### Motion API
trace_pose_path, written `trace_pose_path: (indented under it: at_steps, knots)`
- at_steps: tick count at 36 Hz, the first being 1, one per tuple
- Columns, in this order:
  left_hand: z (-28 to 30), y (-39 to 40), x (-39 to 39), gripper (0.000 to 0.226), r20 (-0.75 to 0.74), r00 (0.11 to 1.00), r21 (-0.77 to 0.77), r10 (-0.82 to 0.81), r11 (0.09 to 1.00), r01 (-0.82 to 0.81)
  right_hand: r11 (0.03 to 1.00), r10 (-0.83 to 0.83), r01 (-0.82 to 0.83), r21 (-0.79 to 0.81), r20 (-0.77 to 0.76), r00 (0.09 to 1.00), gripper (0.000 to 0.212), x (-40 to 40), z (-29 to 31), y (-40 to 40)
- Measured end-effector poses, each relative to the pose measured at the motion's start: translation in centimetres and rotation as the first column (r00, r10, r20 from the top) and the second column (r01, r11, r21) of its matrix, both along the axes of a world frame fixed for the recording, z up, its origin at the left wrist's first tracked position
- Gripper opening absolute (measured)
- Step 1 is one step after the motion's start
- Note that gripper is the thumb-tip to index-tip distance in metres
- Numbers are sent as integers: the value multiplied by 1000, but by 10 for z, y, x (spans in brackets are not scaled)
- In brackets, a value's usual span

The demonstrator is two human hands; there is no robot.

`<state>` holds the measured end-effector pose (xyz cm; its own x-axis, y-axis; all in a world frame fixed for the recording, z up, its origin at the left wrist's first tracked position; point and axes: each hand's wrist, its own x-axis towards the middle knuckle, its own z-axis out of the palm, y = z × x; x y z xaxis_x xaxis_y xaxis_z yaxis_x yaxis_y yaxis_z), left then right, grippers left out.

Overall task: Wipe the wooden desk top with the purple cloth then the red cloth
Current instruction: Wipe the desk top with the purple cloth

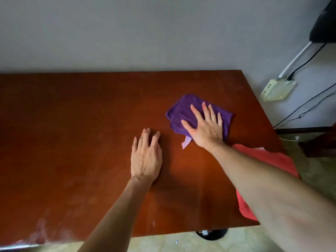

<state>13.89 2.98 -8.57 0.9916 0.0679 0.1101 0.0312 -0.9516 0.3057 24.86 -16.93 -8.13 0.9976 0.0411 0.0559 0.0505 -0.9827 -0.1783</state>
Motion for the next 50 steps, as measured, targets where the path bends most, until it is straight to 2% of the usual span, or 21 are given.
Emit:
trace_pose_path:
  at_steps: [8,14,22,33,37,43,50]
  knots:
    - [-4,-58,35,58,-17,989,12,149,989,-149,996,-87,87,-14,-69,994,80,149,12,-59]
    - [-3,-58,35,52,-17,986,23,168,986,-168,978,-207,206,-11,-82,975,83,204,16,-85]
    - [0,-57,33,51,-32,984,-1,174,985,-174,997,-75,73,-31,-60,995,78,186,14,-109]
    - [12,-57,24,48,-32,985,-72,168,983,-170,999,-25,27,-45,25,999,83,37,5,-162]
    - [15,-52,24,50,-48,987,-63,156,985,-159,998,0,3,-56,42,999,81,13,-1,-163]
    - [5,-56,29,49,-42,988,-37,151,988,-153,997,5,-2,-77,42,999,80,33,-4,-165]
    - [-1,-54,32,52,-27,985,22,172,985,-171,998,4,-7,-54,-69,998,77,144,8,-129]
